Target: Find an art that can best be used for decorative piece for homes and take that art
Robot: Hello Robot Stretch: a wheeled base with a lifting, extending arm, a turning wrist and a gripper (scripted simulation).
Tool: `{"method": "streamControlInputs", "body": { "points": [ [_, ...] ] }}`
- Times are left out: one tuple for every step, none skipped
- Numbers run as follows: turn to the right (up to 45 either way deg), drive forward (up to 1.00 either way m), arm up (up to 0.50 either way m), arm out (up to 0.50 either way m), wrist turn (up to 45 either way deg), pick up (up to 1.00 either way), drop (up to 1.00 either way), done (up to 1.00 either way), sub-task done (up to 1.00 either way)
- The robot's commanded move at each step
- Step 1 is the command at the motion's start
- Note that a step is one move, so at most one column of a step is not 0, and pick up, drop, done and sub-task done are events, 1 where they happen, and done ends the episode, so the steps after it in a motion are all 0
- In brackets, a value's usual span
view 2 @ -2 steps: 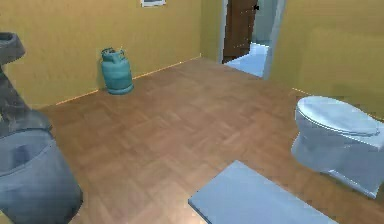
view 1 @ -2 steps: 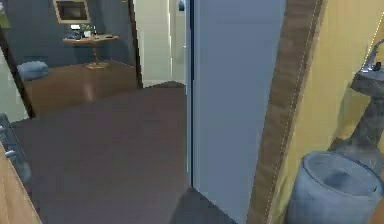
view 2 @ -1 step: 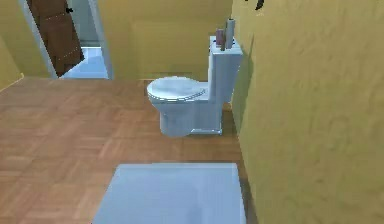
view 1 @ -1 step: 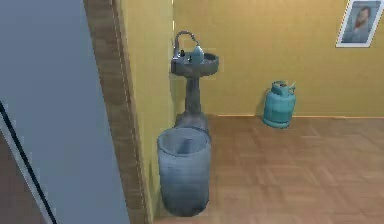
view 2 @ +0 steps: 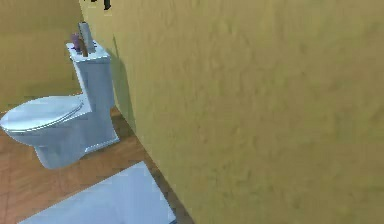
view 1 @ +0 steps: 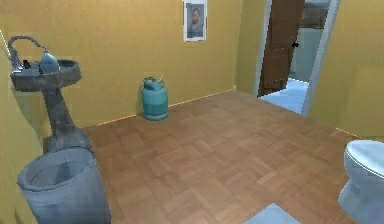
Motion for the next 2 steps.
{"method": "streamControlInputs", "body": {
  "points": [
    [0.0, 0.2, 0.0, 0.0, 0.0, 0.0, 0.0, 0.0, 0.0],
    [-45.0, 0.0, 0.0, 0.0, 0.0, 0.0, 0.0, 0.0, 0.0]
  ]
}}
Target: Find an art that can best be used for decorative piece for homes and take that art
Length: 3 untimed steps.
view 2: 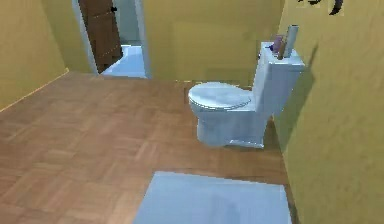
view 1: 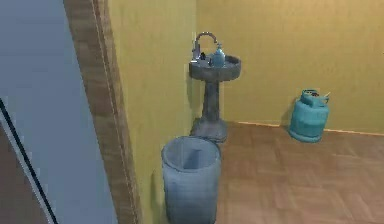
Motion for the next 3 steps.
{"method": "streamControlInputs", "body": {
  "points": [
    [-45.0, 0.0, 0.0, 0.0, 0.0, 0.0, 0.0, 0.0, 0.0],
    [-6.0, 0.0, 0.0, 0.0, 0.0, 0.0, 0.0, 0.0, 0.0],
    [0.0, 0.6, 0.0, 0.0, 0.0, 0.0, 0.0, 0.0, 0.0]
  ]
}}
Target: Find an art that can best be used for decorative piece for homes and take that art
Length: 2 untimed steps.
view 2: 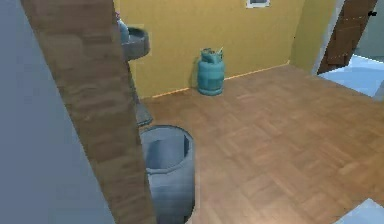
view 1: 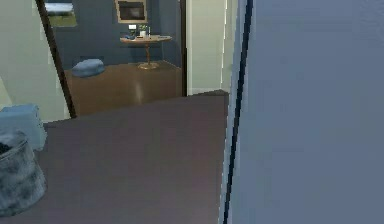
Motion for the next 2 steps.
{"method": "streamControlInputs", "body": {
  "points": [
    [-6.0, 0.0, 0.0, 0.0, 0.0, 0.0, 0.0, 0.0, 0.0],
    [0.0, 1.0, 0.0, 0.0, 0.0, 0.0, 0.0, 0.0, 0.0]
  ]
}}
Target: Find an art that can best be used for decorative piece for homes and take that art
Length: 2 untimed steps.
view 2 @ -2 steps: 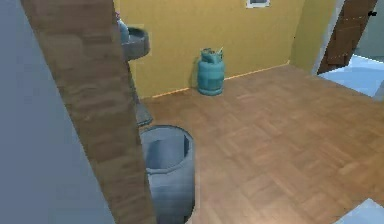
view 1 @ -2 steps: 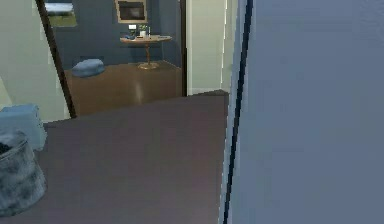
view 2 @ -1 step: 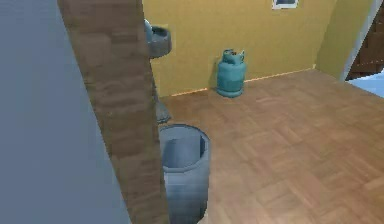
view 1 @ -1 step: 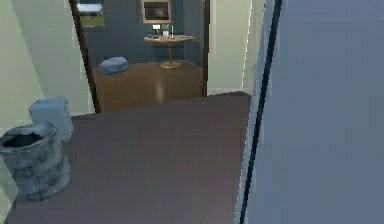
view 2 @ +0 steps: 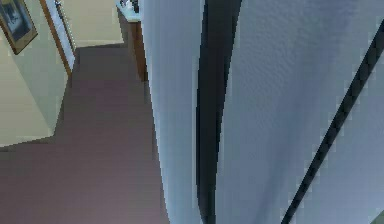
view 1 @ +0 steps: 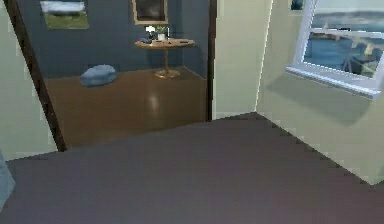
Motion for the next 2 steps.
{"method": "streamControlInputs", "body": {
  "points": [
    [-3.0, 0.0, 0.0, 0.0, 0.0, 0.0, 0.0, 0.0, 0.0],
    [0.0, 0.1, 0.0, 0.0, 0.0, 0.0, 0.0, 0.0, 0.0]
  ]
}}
